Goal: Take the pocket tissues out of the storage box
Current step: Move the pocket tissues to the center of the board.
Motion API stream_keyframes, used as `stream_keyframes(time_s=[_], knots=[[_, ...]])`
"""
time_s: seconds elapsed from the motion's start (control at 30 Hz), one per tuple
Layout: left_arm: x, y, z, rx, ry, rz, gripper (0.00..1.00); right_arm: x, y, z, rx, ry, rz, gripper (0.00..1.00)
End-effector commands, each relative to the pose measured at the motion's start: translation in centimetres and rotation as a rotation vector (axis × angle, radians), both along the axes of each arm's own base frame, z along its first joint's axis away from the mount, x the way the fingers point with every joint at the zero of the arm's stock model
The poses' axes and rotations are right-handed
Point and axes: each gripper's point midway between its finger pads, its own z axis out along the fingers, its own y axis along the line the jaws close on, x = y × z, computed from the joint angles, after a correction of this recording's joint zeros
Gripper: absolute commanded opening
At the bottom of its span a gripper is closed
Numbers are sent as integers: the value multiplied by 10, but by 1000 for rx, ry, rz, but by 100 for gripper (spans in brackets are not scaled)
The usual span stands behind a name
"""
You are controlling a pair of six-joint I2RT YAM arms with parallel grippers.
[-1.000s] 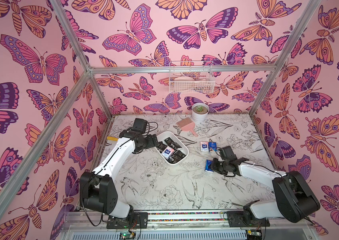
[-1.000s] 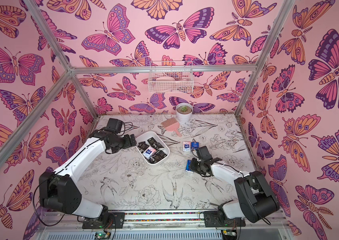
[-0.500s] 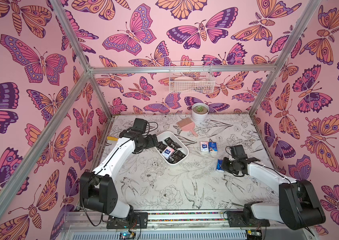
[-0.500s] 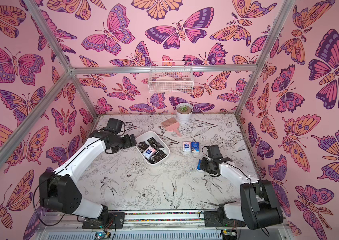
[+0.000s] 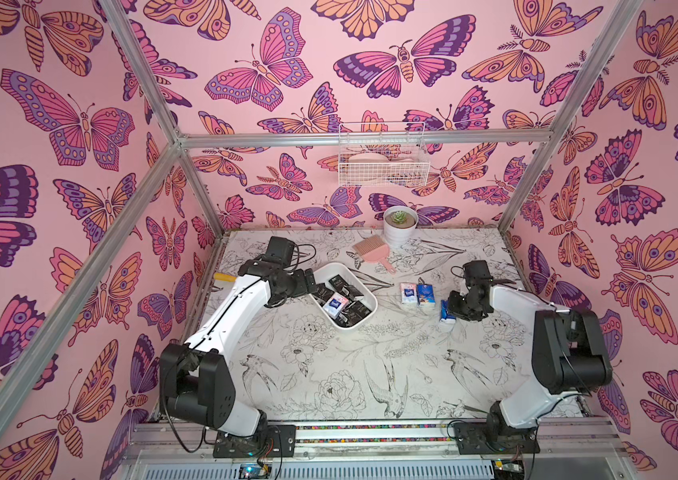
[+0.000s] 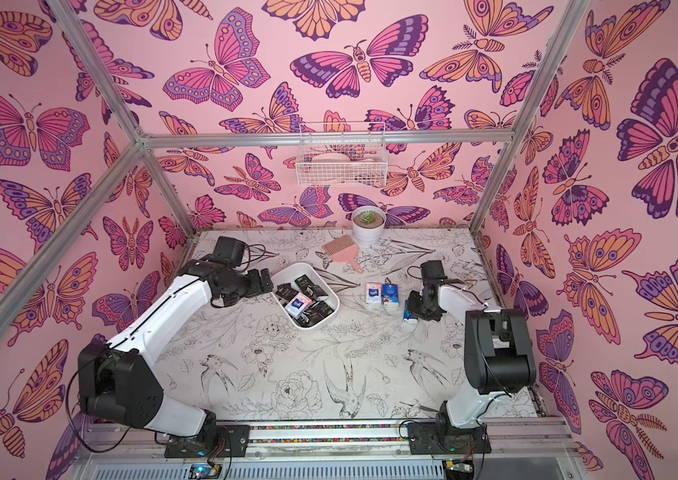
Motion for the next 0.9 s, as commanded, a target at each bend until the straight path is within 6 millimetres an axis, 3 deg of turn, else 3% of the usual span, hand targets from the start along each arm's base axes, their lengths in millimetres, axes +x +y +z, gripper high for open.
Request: stream_keyframes(time_s=[0.0, 0.33, 0.67, 0.87], knots=[[-7, 2, -3, 21, 14, -14, 100, -24, -21, -29, -127, 167, 63, 18], [-4, 0, -3, 14, 20, -10, 100, 5, -3, -37, -51, 148, 123, 21], [-5, 2, -5, 19, 26, -4, 100, 18, 15, -37, 17, 140, 158, 25], [-6, 3, -5, 22, 24, -2, 100, 21, 14, -35, 6, 135, 158, 31]])
